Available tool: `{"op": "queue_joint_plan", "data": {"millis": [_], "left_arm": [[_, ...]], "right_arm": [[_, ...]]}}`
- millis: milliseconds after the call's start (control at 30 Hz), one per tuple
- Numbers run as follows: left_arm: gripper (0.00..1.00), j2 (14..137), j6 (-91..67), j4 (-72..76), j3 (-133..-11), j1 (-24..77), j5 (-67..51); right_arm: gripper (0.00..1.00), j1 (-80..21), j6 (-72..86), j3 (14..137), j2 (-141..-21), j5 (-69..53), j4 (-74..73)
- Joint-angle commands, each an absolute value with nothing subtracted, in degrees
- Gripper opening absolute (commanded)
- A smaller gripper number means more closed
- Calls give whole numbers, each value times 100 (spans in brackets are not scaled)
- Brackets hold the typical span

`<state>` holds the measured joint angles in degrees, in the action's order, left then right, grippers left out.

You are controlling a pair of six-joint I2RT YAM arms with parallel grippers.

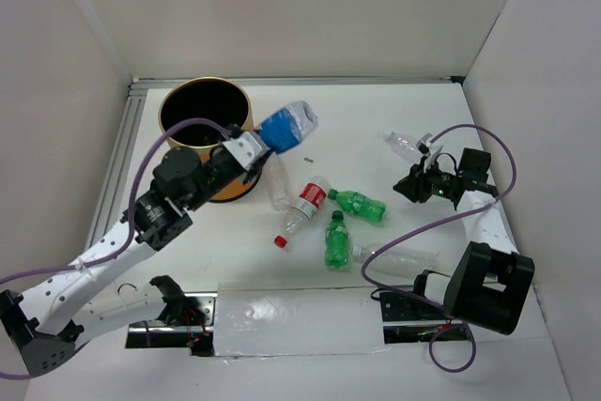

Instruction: Put the plastic bottles in the bin

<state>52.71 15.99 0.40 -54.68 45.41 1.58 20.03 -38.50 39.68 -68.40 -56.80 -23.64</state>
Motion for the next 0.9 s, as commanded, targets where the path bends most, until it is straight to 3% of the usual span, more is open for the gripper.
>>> {"op": "queue_joint_plan", "data": {"millis": [0, 367, 433, 467, 533, 567, 633, 867], "left_arm": [[0, 5264, 1459, 1150, -5817, 4035, 236], [0, 5888, 817, 2610, -5818, 2154, 297], [0, 6116, 774, 2610, -5670, 1899, 456], [2, 6256, 686, 2610, -5530, 1664, 457], [24, 6310, 502, 2671, -5406, 1460, 457], [53, 6389, 353, 2672, -5353, 1381, 457], [79, 6451, 352, 2672, -5405, 1266, 404], [95, 6188, 360, 2119, -5967, 1423, -34]], "right_arm": [[33, 2013, -3937, 3990, -6847, -5792, -2443], [34, 2013, -3937, 3990, -6847, -5792, -2443], [48, 2013, -3937, 3990, -6847, -5792, -2443], [71, 2013, -3937, 3990, -6847, -5740, -2443], [94, 2013, -4007, 3990, -6847, -5739, -2496], [100, 2013, -4095, 4051, -6847, -5739, -2583], [100, 2013, -4332, 4104, -6916, -5818, -2803], [100, 1522, -4737, 4579, -7488, -5382, -3261]]}}
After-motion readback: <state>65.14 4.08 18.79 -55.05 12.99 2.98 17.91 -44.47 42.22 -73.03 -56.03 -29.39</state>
